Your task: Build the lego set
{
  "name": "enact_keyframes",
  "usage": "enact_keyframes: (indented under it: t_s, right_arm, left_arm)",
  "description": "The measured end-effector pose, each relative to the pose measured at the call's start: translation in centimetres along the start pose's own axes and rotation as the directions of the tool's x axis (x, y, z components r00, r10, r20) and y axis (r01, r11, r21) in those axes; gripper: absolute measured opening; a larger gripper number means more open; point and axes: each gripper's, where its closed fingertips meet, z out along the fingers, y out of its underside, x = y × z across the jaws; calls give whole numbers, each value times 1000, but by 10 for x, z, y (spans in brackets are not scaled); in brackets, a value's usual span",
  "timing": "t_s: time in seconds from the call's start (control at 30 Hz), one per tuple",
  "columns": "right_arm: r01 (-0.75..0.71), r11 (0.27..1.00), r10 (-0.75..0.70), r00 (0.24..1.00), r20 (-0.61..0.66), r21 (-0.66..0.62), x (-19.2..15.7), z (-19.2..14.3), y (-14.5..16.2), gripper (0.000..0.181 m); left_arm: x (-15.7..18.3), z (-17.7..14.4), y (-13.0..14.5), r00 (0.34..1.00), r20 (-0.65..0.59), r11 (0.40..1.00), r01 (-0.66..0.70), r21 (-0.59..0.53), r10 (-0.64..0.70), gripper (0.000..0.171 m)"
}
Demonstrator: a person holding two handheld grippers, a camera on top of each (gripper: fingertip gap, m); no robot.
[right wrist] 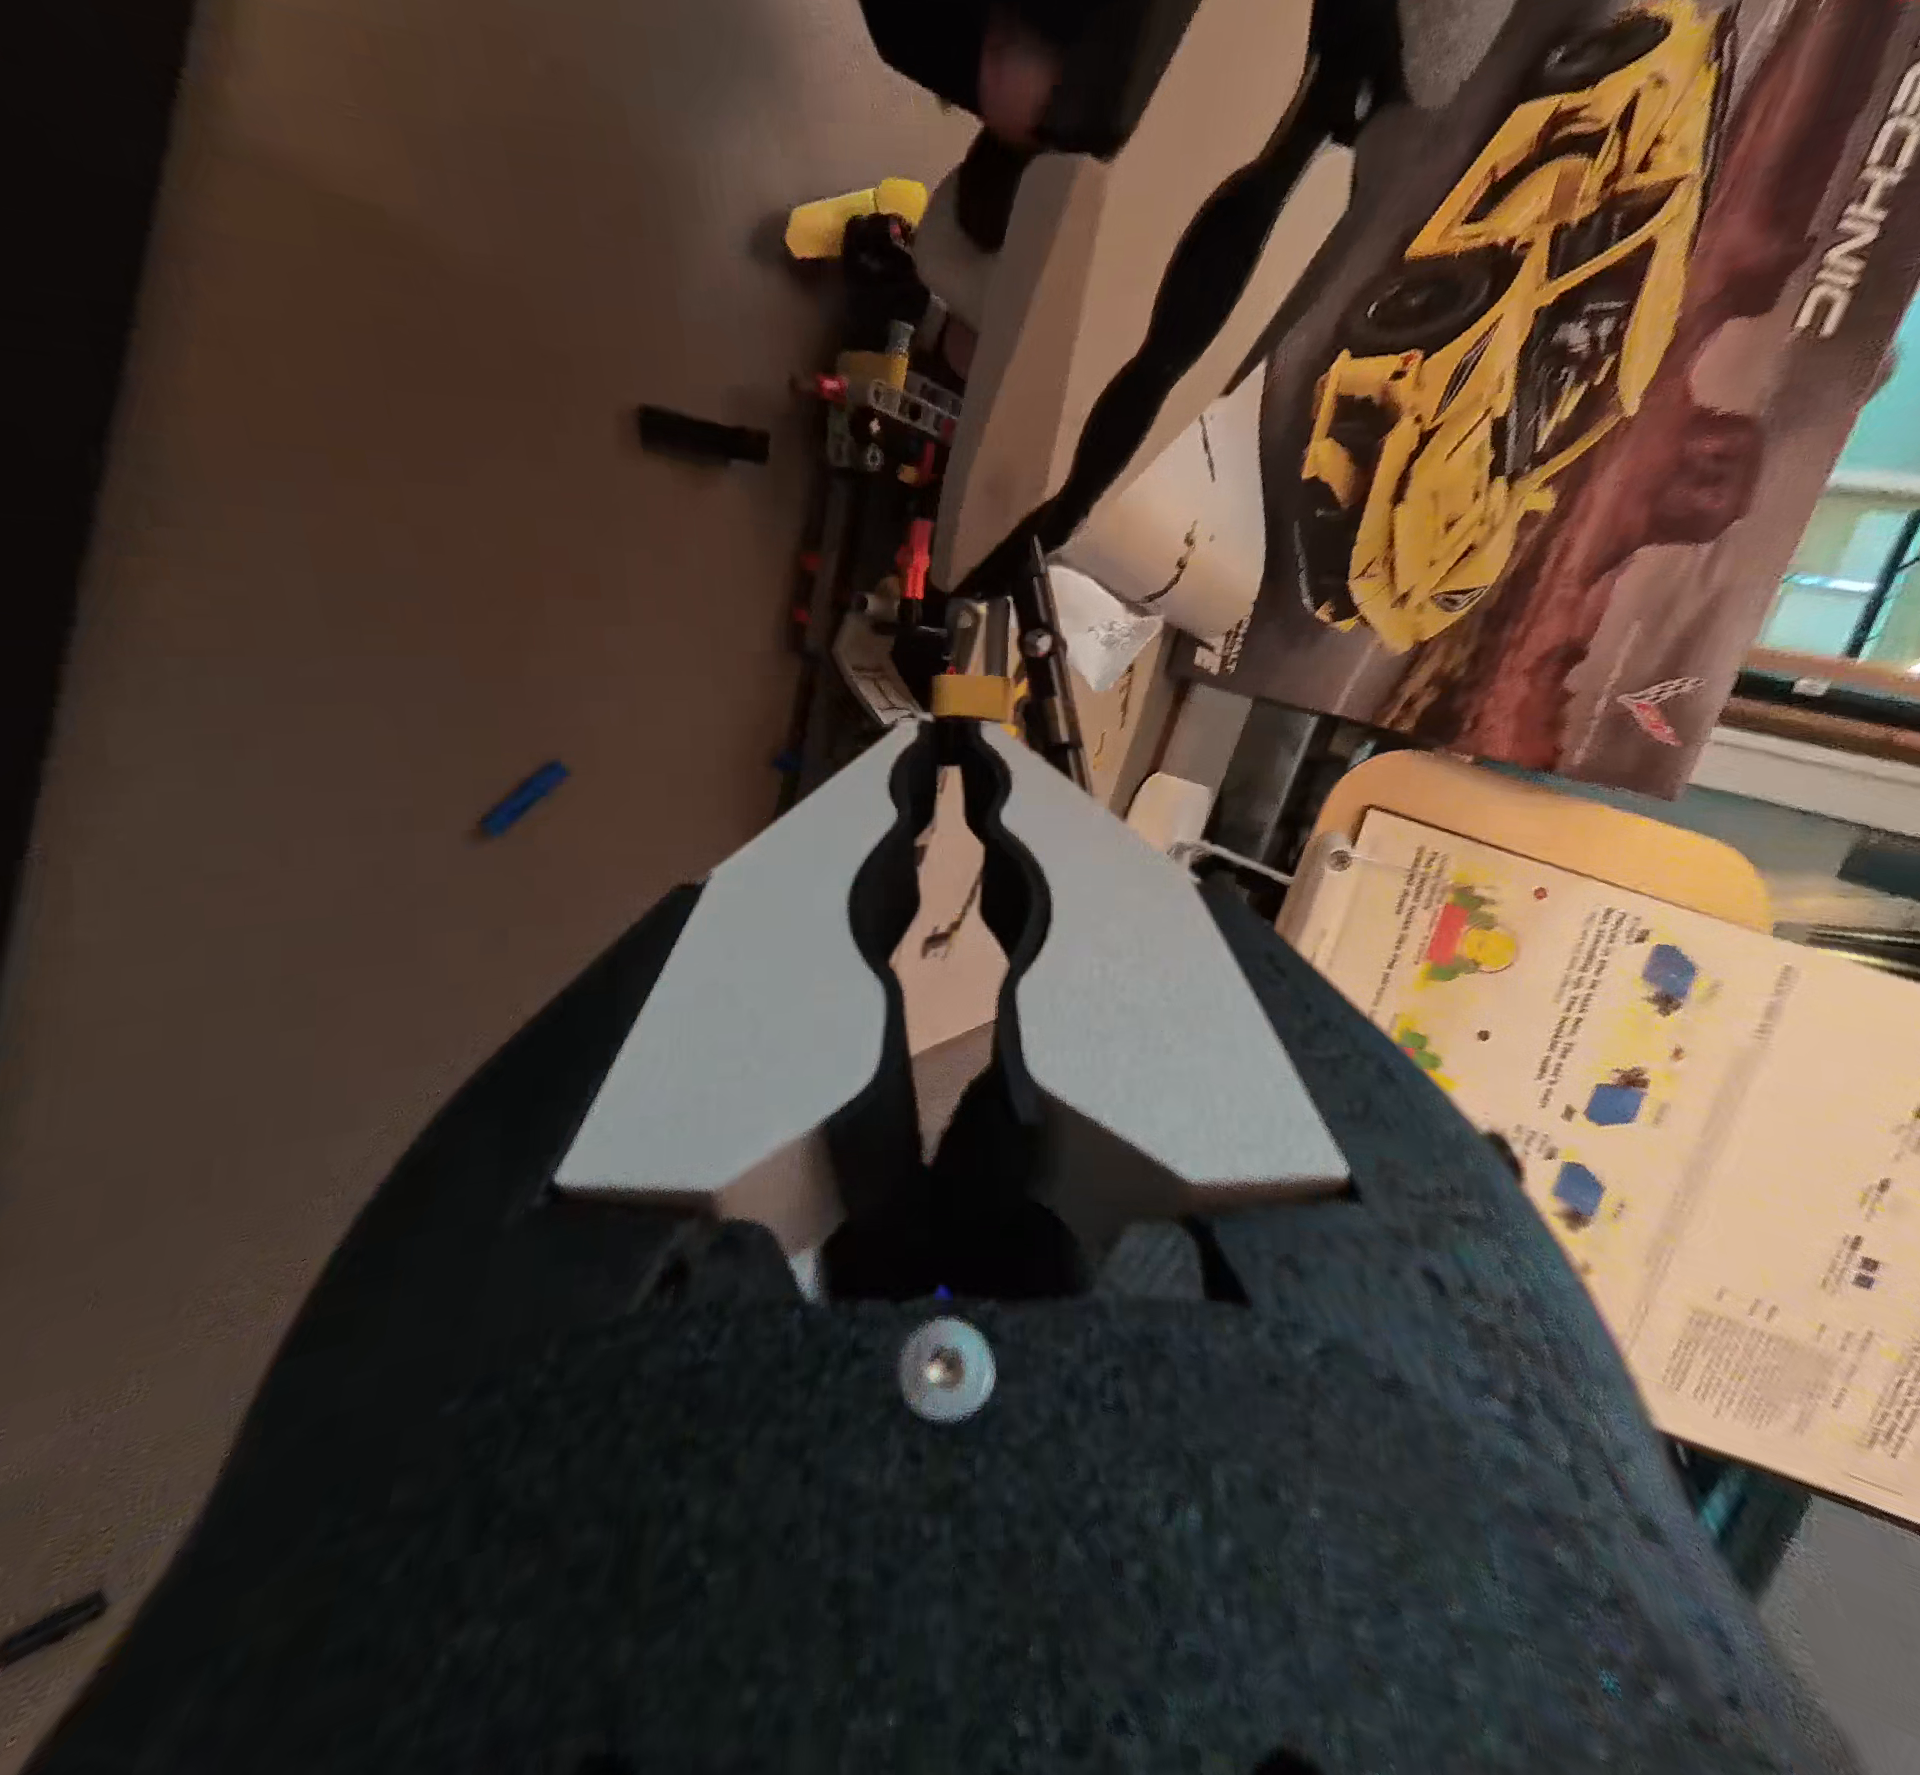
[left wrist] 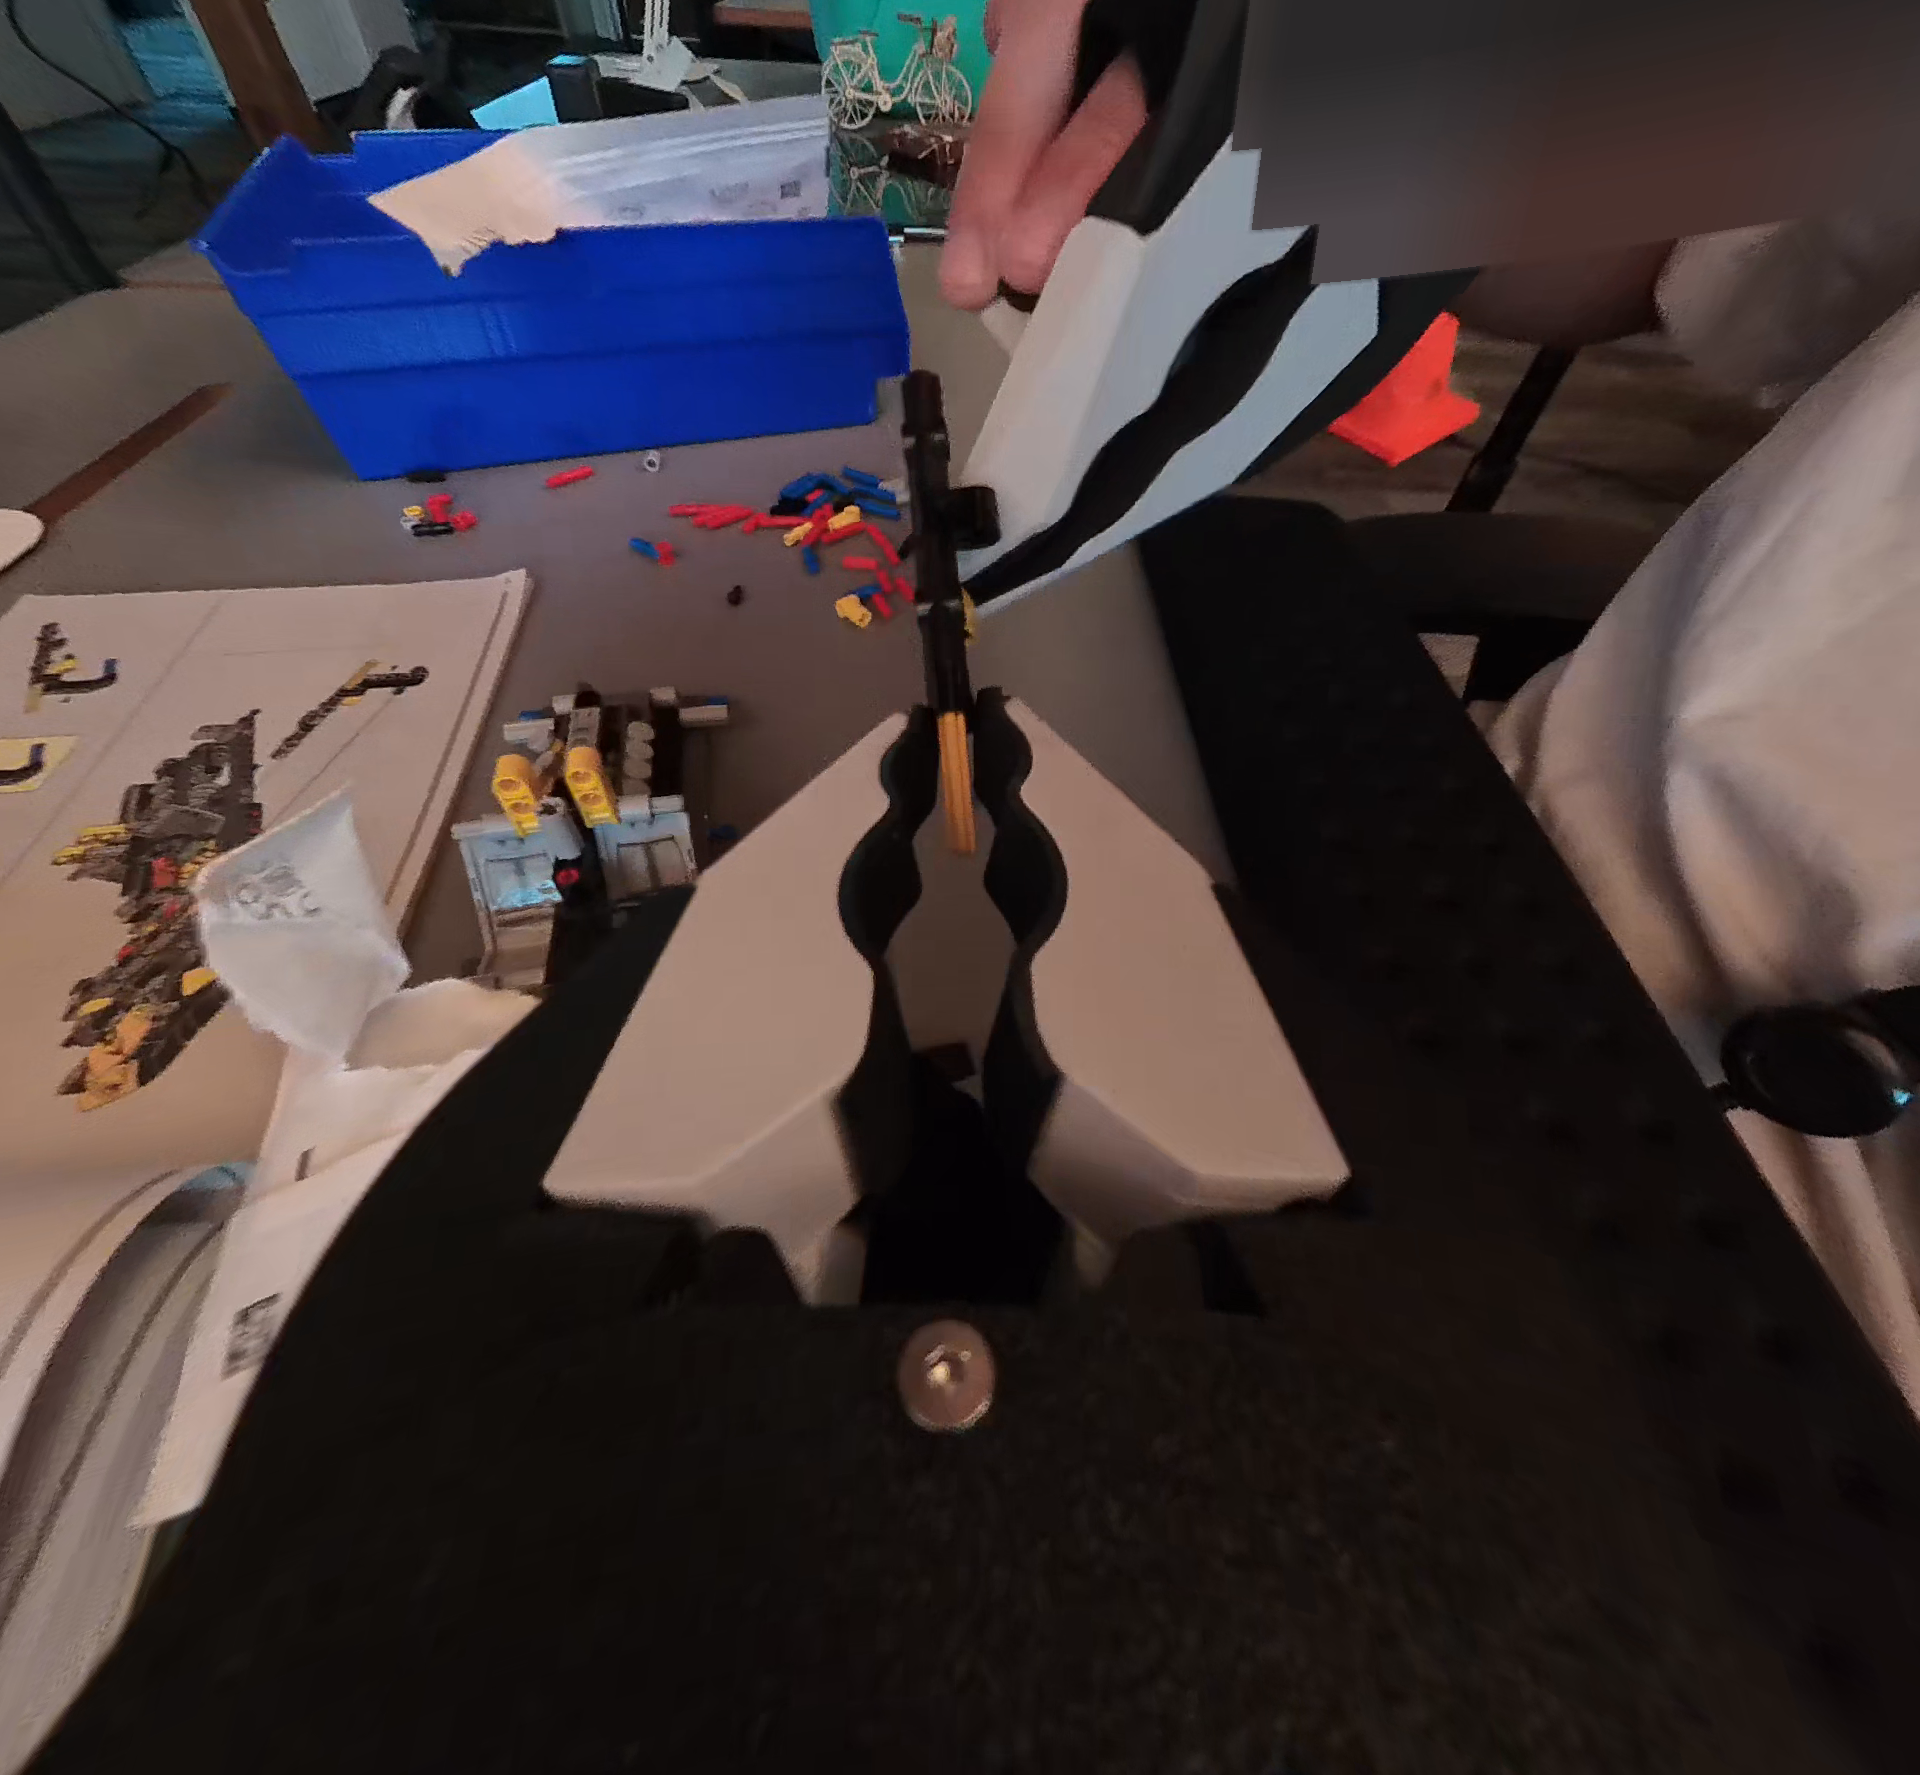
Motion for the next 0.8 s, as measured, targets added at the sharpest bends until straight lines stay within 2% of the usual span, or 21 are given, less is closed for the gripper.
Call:
enact_keyframes:
  t_s: [0.13,0.23,0.3,0.37,0.4,0.43,0.47,0.5,0.53,0.57,0.63,0.77,0.8]
  right_arm:
    - [-6,1000,6,1000,-27,22,4,-3,6,4]
    - [-44,998,44,999,-14,34,5,-4,6,4]
    - [-65,997,67,997,-27,52,7,-5,5,4]
    - [-152,984,149,988,39,91,-4,-2,3,4]
    - [-236,964,220,966,134,122,-18,1,0,3]
    - [-356,923,302,905,300,145,-42,4,-6,4]
    - [-496,861,383,780,495,116,-69,5,-12,4]
    - [-604,795,449,645,619,53,-88,9,-15,4]
    - [-669,742,474,577,665,51,-96,14,-17,4]
    - [-709,697,466,560,685,105,-100,16,-22,4]
    - [-738,650,479,584,655,182,-99,23,-24,4]
    - [-735,653,486,591,643,182,-116,35,-23,5]
    - [-753,625,489,585,647,208,-114,34,-26,4]
  left_arm:
    - [2,-4,-12,993,-66,990,108,86,-102,4]
    - [1,-5,-14,991,-70,988,122,99,-115,4]
    - [2,-7,-20,979,-112,973,185,138,-170,5]
    - [2,-11,-27,953,-178,944,275,183,-244,4]
    - [2,-14,-31,940,-208,926,314,209,-271,4]
    - [2,-18,-36,923,-247,906,352,235,-295,4]
    - [5,-22,-42,900,-302,883,394,257,-314,4]
    - [8,-27,-49,874,-357,856,437,277,-331,4]
    - [9,-32,-56,848,-405,825,478,301,-343,4]
    - [11,-37,-61,819,-454,797,516,314,-351,4]
    - [16,-44,-67,755,-543,753,584,303,-367,4]
    - [17,-46,-67,709,-588,729,627,274,-389,4]
    - [17,-45,-67,704,-591,729,631,266,-394,4]
